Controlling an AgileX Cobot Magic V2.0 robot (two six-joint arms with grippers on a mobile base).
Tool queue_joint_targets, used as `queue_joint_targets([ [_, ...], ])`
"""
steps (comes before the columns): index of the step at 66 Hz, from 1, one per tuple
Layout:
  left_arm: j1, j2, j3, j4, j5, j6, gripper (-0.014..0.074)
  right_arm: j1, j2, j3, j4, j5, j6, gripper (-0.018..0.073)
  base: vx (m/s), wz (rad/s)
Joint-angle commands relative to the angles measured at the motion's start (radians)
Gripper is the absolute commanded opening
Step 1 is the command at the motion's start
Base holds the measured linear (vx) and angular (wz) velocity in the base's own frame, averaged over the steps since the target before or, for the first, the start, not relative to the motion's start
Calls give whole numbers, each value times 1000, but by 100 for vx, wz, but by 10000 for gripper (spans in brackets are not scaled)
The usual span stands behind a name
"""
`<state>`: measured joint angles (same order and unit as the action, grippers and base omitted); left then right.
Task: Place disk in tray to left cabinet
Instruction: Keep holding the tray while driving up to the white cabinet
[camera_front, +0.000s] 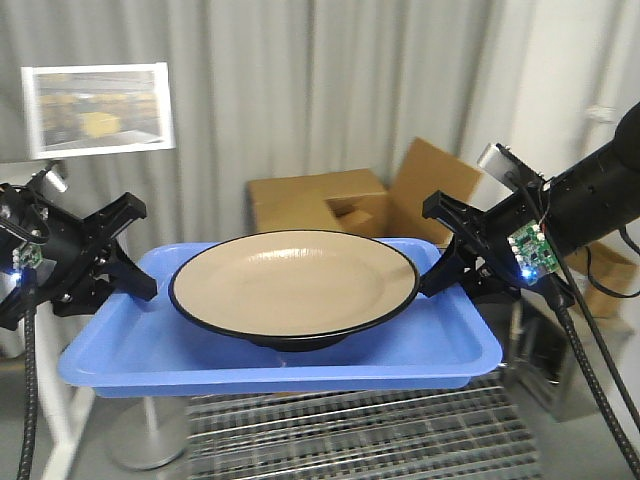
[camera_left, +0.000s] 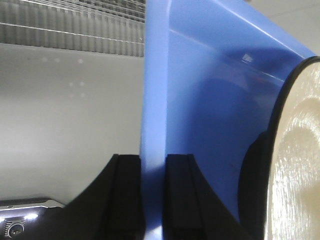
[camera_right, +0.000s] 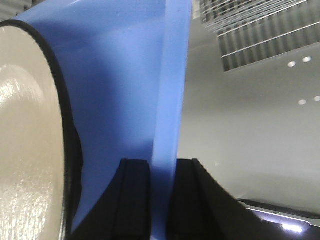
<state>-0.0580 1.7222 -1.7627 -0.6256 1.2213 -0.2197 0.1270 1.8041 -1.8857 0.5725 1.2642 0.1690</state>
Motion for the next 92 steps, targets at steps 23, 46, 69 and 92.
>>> queue_joint_targets([
  [23,-29,-55,-36,-195,-26,-17,0,23,-56,-36,191,4,1,-4,19,-70],
  [46,-29,-55,-36,-195,-26,-17,0,23,-56,-36,191,4,1,-4,18,-69],
  [69,-29,-55,-36,-195,-26,-17,0,23,-56,-36,189,8,1,-4,18,-68],
  [92,-29,-55,-36,-196,-26,-17,0,23,-56,-36,190,8,1,-4,16,-59],
])
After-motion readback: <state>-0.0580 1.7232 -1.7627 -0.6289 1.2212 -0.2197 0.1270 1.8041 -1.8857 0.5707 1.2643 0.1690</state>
